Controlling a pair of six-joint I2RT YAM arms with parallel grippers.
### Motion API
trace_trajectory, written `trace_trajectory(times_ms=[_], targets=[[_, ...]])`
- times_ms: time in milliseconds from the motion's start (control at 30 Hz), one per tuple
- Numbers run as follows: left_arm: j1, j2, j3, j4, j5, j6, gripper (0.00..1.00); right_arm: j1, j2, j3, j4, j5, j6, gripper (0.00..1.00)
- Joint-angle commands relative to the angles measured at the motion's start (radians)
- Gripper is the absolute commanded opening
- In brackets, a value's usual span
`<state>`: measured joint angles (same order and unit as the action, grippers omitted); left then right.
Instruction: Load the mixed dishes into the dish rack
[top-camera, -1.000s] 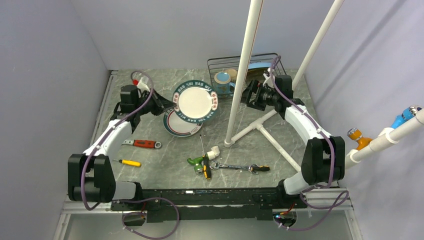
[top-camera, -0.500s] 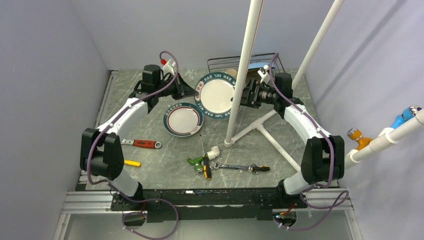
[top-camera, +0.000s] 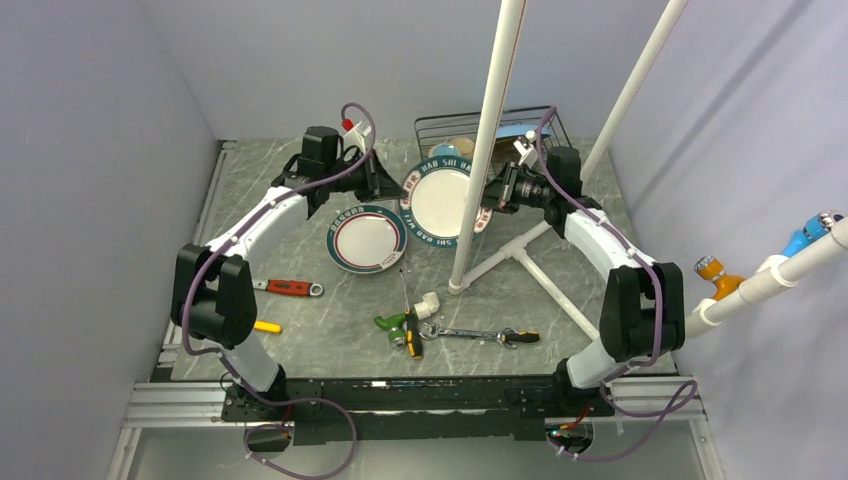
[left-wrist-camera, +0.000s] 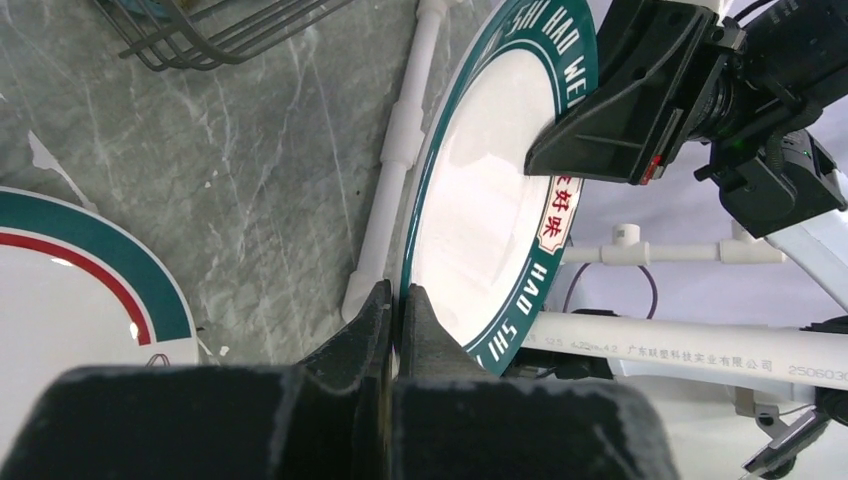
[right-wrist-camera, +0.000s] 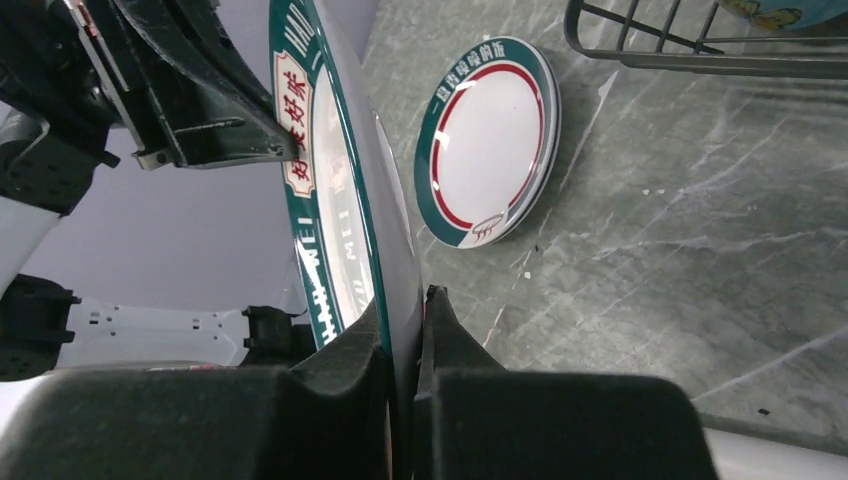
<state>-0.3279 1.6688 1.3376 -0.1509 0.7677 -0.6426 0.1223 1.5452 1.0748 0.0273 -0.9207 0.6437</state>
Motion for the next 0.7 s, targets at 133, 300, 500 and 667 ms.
trace_trajectory(times_ms=[133,300,500,667], targets=[[-0.006,-0.023,0.068,-0.119,0.012,0.121,0.28,0.023,-0.006,0.101,-0.105,0.129,-0.13,0.0],[0.063,-0.085,-0.018,-0.069,0.029,0.118,0.52,0.022,0.005,0.233,-0.302,0.293,-0.266,0.0],[0.082,-0.12,0.033,-0.187,-0.045,0.231,0.78,0.022,-0.002,0.347,-0.421,0.497,-0.365,0.0],[0.081,-0.142,0.045,-0.225,-0.095,0.276,0.79,0.023,-0.026,0.399,-0.445,0.677,-0.428,0.0]])
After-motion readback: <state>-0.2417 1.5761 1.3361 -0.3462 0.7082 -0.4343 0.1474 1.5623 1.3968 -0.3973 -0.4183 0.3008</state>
